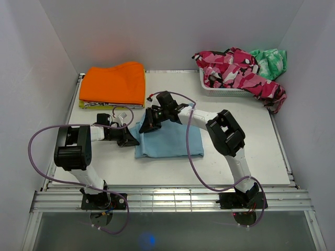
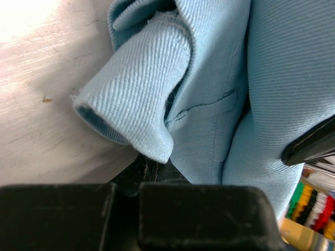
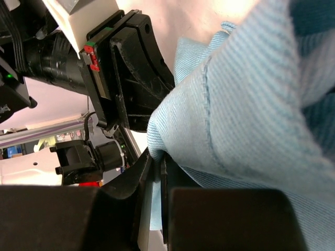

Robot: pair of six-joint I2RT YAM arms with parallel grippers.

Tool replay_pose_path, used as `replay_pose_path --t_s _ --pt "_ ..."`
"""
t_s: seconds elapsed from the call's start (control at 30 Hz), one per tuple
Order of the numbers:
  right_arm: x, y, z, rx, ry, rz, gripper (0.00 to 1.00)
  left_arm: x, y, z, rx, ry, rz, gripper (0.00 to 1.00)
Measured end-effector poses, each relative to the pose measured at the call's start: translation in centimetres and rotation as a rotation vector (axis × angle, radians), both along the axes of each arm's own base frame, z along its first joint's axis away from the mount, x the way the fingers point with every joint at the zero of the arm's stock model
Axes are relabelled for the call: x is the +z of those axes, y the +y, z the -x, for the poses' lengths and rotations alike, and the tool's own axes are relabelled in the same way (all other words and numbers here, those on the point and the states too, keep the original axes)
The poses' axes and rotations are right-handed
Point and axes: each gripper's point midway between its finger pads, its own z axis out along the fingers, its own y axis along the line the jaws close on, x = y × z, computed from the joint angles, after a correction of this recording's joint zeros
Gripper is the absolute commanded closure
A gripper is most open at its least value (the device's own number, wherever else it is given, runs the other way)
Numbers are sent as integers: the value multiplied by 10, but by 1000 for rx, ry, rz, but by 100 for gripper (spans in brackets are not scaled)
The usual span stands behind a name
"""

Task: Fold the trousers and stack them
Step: Fold the trousers

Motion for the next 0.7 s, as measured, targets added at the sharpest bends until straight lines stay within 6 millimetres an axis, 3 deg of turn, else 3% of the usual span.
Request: replay_pose_path --t_s 0.27,0.7 --pt "0 -3 2 -8 31 -13 92 1 12 -2 43 -48 -109 100" --pt "6 -4 -1 -48 85 -32 92 0 13 -1 48 -50 -115 100"
